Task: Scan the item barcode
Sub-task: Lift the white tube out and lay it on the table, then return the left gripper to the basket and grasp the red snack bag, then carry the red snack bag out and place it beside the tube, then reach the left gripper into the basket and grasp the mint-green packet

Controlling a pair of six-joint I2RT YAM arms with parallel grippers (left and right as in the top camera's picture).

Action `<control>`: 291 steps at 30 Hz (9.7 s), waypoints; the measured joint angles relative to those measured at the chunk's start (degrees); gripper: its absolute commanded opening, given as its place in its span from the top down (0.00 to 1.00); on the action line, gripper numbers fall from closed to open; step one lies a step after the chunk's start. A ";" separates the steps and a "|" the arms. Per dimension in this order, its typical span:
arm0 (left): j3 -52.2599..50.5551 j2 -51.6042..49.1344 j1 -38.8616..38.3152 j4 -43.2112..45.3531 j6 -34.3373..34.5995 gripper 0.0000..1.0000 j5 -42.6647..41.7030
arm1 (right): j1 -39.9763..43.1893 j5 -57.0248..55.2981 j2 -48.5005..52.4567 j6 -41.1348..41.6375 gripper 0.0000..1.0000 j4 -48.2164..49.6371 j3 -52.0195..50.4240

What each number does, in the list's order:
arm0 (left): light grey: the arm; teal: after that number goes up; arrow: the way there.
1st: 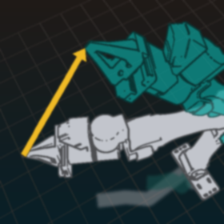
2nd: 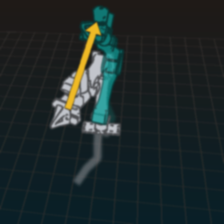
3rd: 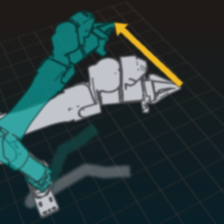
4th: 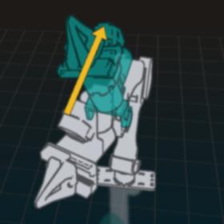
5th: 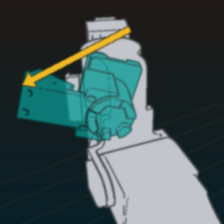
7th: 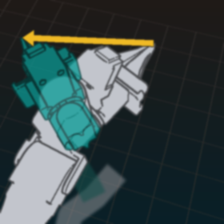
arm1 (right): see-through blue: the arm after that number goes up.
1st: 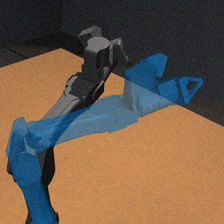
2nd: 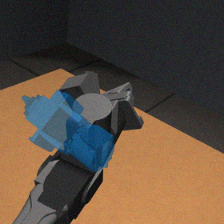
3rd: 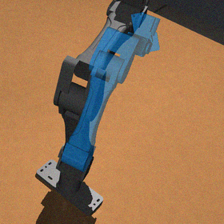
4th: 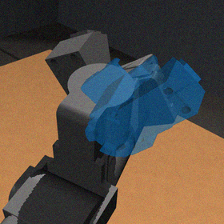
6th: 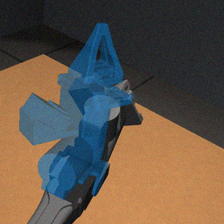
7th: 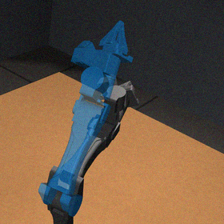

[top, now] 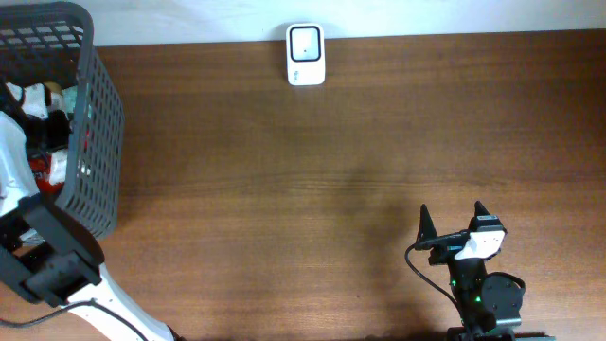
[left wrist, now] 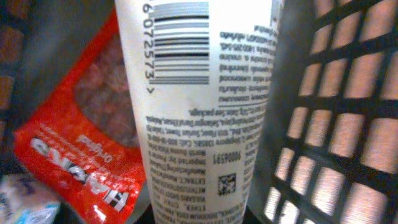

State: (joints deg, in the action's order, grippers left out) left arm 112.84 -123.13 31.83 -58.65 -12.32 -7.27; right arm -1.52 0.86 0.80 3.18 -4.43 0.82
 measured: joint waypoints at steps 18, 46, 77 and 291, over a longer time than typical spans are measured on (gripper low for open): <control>4.72 32.15 -11.21 10.71 33.79 1.00 -31.15 | 0.00 0.00 0.00 0.04 0.02 0.00 0.00; 4.70 -14.12 -62.42 3.63 37.03 0.52 -2.12 | 0.00 0.00 0.00 0.07 0.02 0.00 0.00; 17.84 -0.07 -1.49 -13.55 15.87 0.35 20.65 | 0.00 0.00 0.00 0.04 0.02 0.00 0.00; -10.62 -2.97 -2.78 35.95 -32.57 0.14 2.95 | 0.00 0.00 -0.11 0.04 0.02 0.00 0.00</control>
State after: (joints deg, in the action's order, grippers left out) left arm 102.21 -126.10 29.06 -22.70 -44.88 -4.32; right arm -1.52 0.86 0.69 3.22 -4.43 0.82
